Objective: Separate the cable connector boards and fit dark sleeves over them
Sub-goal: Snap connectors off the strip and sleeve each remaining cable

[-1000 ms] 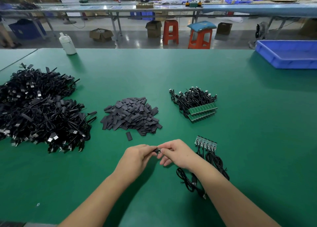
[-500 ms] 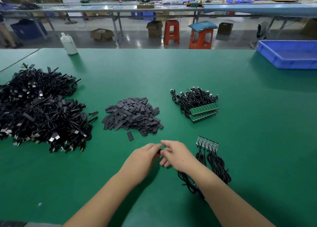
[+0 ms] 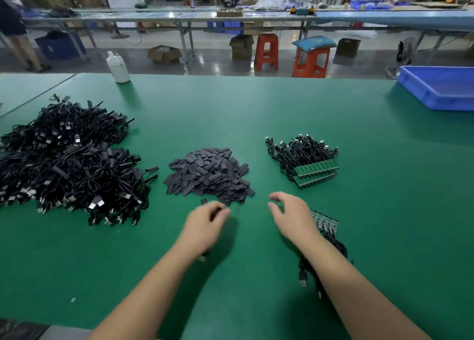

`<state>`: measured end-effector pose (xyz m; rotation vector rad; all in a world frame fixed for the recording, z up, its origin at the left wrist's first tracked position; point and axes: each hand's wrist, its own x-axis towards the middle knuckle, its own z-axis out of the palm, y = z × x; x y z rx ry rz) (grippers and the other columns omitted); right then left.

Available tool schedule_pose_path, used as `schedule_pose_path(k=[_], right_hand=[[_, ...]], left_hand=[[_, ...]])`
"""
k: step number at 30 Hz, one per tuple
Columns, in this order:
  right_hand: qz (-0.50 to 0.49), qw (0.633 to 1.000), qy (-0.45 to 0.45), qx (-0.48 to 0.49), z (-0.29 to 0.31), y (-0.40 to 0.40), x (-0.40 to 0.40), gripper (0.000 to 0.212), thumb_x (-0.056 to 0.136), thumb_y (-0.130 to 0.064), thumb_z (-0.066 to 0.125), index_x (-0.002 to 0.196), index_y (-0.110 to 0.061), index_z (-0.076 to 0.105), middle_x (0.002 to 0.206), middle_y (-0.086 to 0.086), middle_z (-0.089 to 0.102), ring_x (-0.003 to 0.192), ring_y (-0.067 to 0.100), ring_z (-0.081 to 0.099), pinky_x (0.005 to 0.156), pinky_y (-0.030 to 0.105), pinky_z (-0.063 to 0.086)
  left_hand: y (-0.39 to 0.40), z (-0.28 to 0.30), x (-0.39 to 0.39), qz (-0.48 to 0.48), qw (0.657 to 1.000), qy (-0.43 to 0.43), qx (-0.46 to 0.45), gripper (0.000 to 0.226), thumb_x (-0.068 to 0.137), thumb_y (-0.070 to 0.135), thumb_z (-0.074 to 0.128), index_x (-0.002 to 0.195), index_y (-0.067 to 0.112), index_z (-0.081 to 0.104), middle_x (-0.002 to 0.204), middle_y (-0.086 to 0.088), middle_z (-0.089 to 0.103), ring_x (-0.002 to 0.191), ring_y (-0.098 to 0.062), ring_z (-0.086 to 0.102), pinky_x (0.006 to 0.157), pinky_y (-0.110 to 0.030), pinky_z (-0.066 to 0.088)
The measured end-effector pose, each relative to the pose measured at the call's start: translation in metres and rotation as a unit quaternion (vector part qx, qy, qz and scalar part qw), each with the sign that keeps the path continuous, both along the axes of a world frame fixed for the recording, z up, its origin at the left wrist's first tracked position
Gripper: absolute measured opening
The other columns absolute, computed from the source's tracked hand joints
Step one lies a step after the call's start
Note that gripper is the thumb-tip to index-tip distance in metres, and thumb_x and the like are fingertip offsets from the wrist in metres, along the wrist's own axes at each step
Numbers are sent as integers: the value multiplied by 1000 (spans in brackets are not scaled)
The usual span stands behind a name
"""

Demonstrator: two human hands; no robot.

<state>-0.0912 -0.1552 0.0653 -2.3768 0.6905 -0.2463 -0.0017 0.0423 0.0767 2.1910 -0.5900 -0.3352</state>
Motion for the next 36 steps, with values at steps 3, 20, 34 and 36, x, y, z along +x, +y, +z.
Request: schedule_pose_path(k=[3,20,34,36], right_hand=[[-20,972,143,-184,-15,-43,-25,45,100,-39,49,141,-21,49,140,-2,54,135,20,42,113,40,33],[-48,997,62,7,-8,-54,-35,14,97,-27,60,105,-24,71,87,-17,63,75,0,57,59,16,39],[-22,999,-23,-10,5,-30,-26,12,91,-28,67,96,-22,76,91,-8,74,79,8,58,70,23,39],[-23,999,-20,-14,4,-30,-26,14,91,-28,66,97,-22,76,92,-7,74,79,8,58,70,23,39]], left_hand=[[45,14,66,122,972,-180,91,18,95,19,60,108,10,68,103,-9,69,91,-24,62,85,-33,49],[34,11,91,29,948,-266,175,27,93,22,61,118,18,67,114,-5,66,94,-21,62,85,-38,55],[-104,-26,-42,-70,997,42,2,31,94,33,54,78,7,57,67,-9,61,57,-18,44,56,-32,38],[-104,-25,-41,-66,997,36,1,31,94,31,54,75,6,57,67,-14,62,55,-17,43,54,-30,36]])
